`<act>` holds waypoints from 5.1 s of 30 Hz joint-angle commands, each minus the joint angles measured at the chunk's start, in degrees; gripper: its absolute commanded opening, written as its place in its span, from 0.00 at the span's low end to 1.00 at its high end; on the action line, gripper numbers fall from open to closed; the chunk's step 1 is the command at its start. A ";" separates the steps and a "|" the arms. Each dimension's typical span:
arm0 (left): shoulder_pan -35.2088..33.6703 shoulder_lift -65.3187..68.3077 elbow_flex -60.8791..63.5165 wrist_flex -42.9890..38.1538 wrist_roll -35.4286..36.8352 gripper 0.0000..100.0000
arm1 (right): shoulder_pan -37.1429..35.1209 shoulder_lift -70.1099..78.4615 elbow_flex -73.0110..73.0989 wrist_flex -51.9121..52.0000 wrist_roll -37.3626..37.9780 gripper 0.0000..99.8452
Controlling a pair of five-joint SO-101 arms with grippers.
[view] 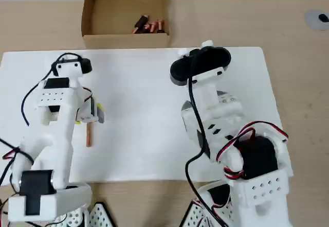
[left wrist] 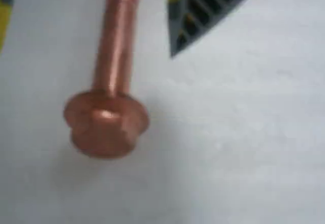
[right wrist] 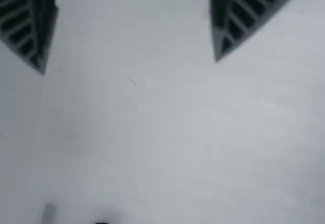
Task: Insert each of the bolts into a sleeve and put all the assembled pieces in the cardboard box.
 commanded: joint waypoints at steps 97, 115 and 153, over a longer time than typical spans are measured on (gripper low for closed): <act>-1.67 -75.30 18.90 6.68 -1.76 0.01 | 5.85 73.80 -46.73 -5.63 -33.93 0.26; -6.42 -75.74 21.63 2.73 -1.67 0.01 | 9.36 101.76 -79.08 11.52 -10.02 0.25; -7.47 -76.09 22.07 3.08 -3.34 0.01 | 9.45 115.82 -96.31 9.41 0.44 0.01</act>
